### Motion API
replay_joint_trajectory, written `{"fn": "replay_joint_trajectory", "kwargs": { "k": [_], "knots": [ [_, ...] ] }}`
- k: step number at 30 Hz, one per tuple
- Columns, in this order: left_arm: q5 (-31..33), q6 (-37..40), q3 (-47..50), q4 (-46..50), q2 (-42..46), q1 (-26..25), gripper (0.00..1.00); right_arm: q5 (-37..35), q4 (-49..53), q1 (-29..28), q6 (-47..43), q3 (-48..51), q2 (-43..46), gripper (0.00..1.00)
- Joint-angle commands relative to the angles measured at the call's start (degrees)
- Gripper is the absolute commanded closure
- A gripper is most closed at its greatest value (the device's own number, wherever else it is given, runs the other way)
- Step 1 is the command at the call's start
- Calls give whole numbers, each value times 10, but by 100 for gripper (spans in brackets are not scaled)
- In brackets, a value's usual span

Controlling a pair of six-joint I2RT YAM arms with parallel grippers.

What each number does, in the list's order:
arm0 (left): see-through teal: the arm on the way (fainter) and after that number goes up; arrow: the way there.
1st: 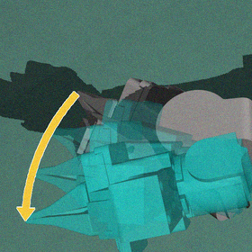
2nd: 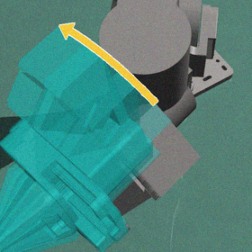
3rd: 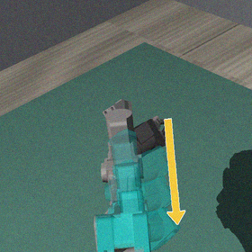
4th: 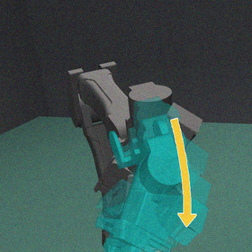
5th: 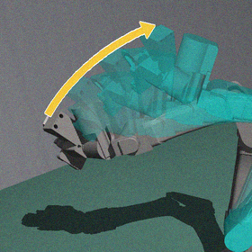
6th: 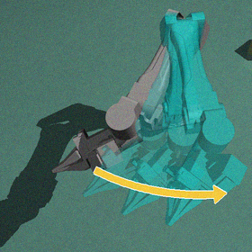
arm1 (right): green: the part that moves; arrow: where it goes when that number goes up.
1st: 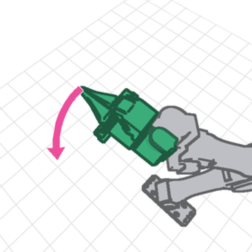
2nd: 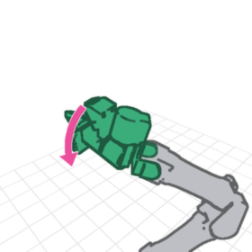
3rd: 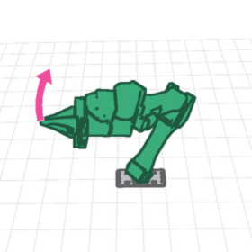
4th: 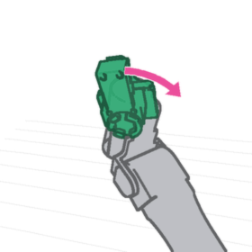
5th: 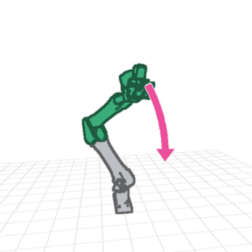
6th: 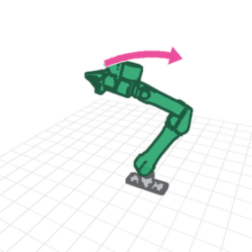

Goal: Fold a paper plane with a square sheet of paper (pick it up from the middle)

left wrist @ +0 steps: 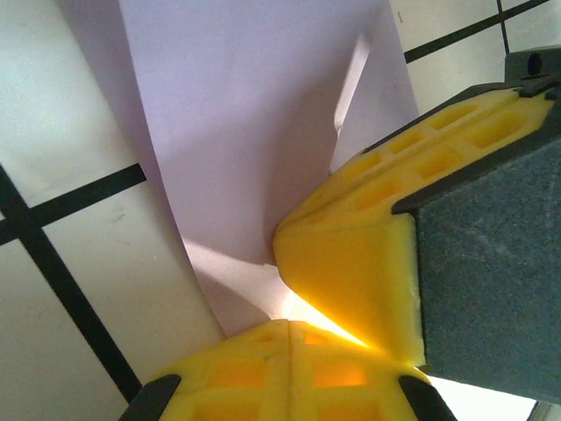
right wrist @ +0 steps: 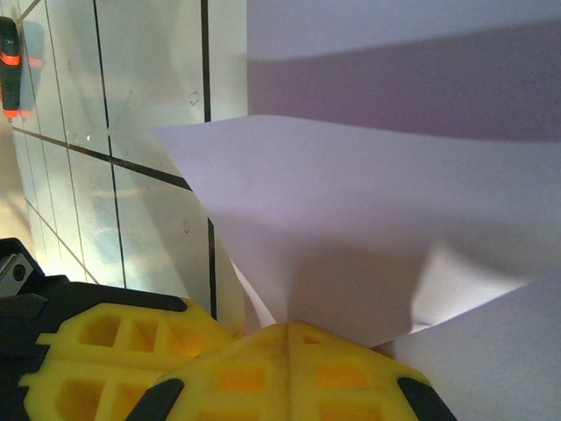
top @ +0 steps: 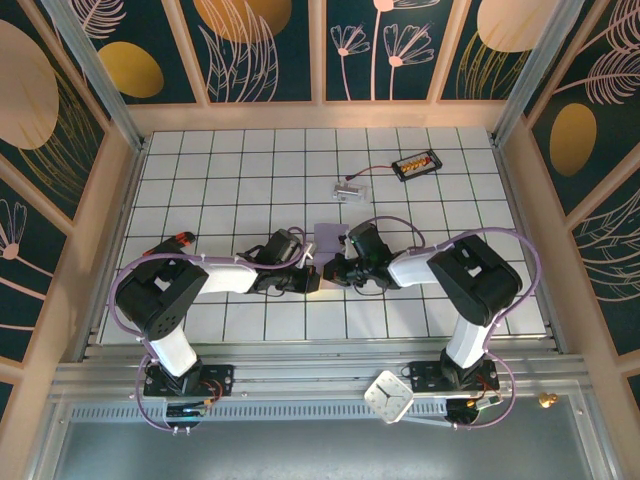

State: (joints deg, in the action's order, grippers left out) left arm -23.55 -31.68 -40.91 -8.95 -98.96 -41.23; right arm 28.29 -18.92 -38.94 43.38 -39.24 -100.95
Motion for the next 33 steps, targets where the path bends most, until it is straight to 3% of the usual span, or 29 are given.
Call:
{"fn": "replay_joint_trajectory", "kwargs": {
  "k": [1, 33],
  "knots": [
    [42, 17, 20, 86, -39, 0, 100, -34, 31, 15, -13, -19, -19, 100],
    [46, 27, 39, 90, -38, 0, 100, -24, 77, 121, -41, -51, -52, 100]
  ]
}}
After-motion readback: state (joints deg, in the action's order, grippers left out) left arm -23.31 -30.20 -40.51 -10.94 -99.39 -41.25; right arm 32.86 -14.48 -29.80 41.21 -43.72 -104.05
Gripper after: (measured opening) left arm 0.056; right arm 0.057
